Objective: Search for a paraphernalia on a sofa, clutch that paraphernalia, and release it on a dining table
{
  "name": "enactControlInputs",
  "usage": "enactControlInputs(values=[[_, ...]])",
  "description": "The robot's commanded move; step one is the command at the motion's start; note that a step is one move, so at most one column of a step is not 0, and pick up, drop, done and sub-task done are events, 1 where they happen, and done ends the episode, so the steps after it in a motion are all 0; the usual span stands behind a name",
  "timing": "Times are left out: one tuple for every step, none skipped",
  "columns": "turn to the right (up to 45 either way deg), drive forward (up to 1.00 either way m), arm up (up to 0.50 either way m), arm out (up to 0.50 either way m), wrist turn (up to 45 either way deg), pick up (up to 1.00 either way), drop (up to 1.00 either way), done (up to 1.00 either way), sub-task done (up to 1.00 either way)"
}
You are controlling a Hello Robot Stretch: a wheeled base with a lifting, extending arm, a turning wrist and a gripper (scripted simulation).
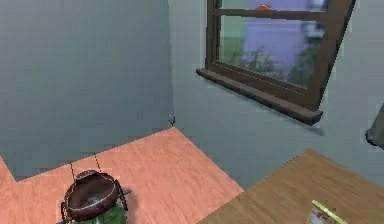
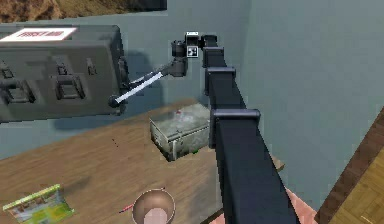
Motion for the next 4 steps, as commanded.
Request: enactControlInputs(values=[[0.0,0.00,0.00,0.00,33.0,0.00,0.00,0.00,0.00],[0.0,0.00,0.00,0.00,0.0,0.00,1.00,0.00,0.00],[0.0,0.00,0.00,-0.10,0.0,0.00,0.00,0.00,0.00],[0.0,0.00,0.00,0.00,0.0,0.00,0.00,1.00,0.00]])
